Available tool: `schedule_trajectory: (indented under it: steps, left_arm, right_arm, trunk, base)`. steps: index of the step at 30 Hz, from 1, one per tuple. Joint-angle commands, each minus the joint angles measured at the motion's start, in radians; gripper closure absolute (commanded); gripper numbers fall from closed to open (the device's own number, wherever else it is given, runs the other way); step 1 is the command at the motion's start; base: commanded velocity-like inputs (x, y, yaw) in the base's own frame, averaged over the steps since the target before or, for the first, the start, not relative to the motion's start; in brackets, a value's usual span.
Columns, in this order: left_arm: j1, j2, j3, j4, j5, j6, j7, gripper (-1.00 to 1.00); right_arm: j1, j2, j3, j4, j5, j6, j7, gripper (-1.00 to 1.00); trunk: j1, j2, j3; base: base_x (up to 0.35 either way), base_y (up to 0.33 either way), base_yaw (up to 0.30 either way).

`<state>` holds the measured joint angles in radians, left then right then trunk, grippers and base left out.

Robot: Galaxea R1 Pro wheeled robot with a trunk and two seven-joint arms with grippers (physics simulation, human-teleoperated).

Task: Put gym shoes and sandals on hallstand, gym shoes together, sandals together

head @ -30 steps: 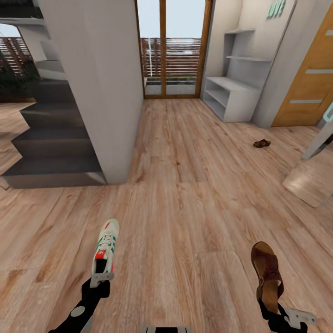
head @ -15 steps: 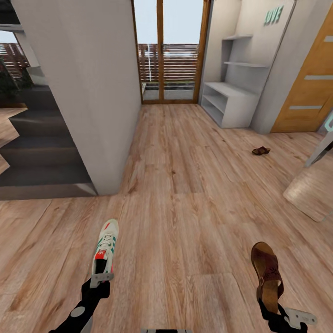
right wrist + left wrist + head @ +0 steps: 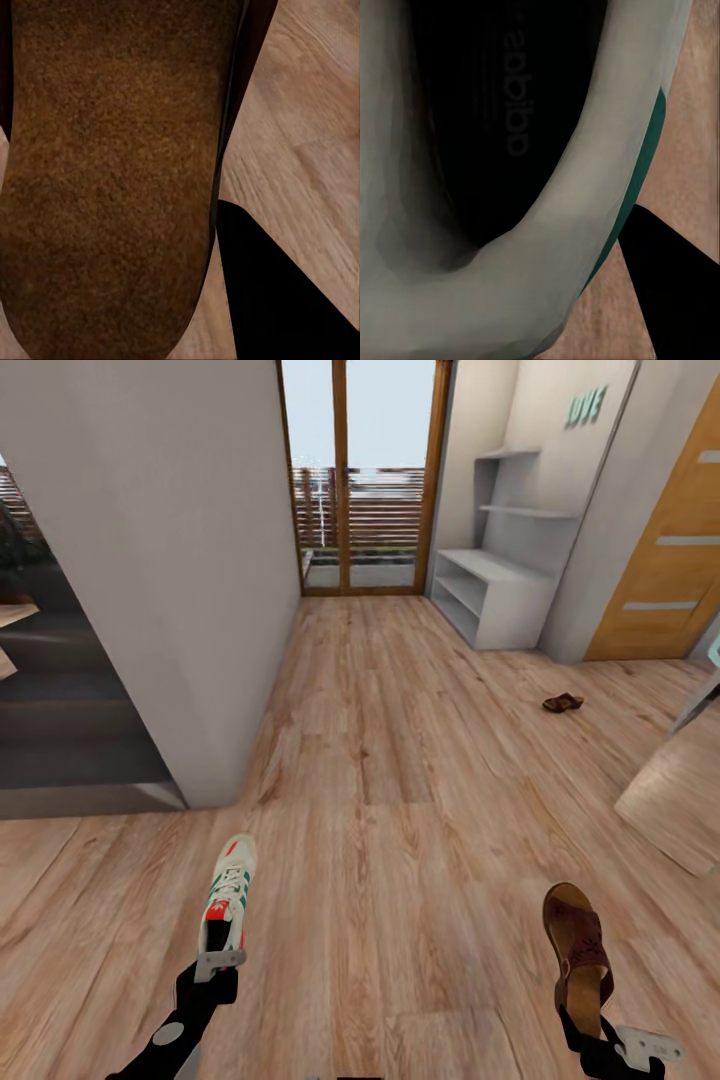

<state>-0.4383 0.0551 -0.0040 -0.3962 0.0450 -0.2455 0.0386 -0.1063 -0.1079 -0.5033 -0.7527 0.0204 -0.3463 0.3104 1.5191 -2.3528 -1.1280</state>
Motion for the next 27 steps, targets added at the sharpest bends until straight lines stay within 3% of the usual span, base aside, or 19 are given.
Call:
schedule_trajectory:
  steps: [1, 27]
  left_arm:
    - [0.0, 0.0, -0.001, 0.0, 0.004, -0.003, 0.001, 1.0]
    - [0.0, 0.0, -0.001, 0.002, 0.004, -0.003, 0.001, 1.0]
  right_arm:
    - [-0.001, 0.001, -0.004, 0.001, -0.002, -0.002, 0.009, 1.0]
    - [-0.001, 0.001, -0.004, 0.002, -0.002, -0.002, 0.009, 1.0]
  trunk:
    - [0.0, 0.0, 0.001]
    - [0.0, 0.0, 0.04]
  base:
    - [0.311, -0.147, 0.0]
    - [0.336, -0.031, 0.0]
